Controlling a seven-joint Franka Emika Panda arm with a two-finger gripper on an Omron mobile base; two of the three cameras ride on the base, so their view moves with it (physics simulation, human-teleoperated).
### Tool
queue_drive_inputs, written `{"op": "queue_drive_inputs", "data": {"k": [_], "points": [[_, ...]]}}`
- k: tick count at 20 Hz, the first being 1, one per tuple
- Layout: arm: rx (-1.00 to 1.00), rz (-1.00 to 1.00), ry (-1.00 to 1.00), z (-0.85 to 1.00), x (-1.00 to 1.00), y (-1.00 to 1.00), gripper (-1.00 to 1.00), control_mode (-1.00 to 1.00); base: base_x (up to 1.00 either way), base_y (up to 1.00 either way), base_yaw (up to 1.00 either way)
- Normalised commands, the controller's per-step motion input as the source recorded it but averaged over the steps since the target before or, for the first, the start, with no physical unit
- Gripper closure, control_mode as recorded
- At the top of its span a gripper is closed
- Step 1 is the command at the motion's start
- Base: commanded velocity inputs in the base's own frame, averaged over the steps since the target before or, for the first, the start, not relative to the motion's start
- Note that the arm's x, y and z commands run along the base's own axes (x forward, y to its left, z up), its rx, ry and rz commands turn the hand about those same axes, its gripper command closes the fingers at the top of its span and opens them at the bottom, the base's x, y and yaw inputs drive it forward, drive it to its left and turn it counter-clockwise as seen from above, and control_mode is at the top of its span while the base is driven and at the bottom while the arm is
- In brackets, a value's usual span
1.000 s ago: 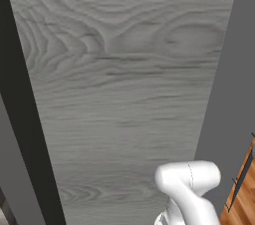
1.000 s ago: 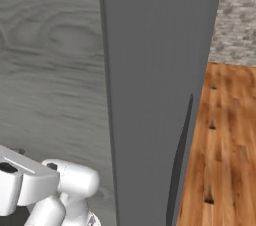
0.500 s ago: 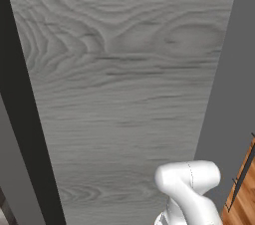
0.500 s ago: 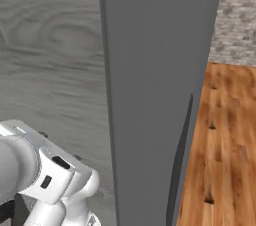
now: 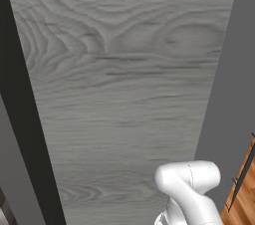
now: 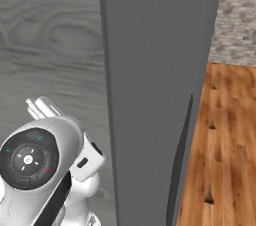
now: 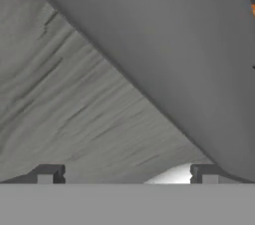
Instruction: The ice cube tray has been filled with water. Take the tray and place it in the freezer to make ice. Close the freezer door after placing the tray.
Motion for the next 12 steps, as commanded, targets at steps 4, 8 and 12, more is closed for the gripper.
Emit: {"op": "queue_drive_inputs", "data": {"k": [4, 8, 12], "points": [[0.13, -0.08, -0.02, 0.0, 0.4, -0.05, -1.0, -1.0, 0.0, 0.0, 0.0], [0.22, -0.12, 0.0, 0.0, 0.4, -0.19, -1.0, -1.0, 0.0, 0.0, 0.0], [0.24, -0.04, 0.0, 0.0, 0.37, -0.38, -1.0, -1.0, 0.0, 0.0, 0.0]]}}
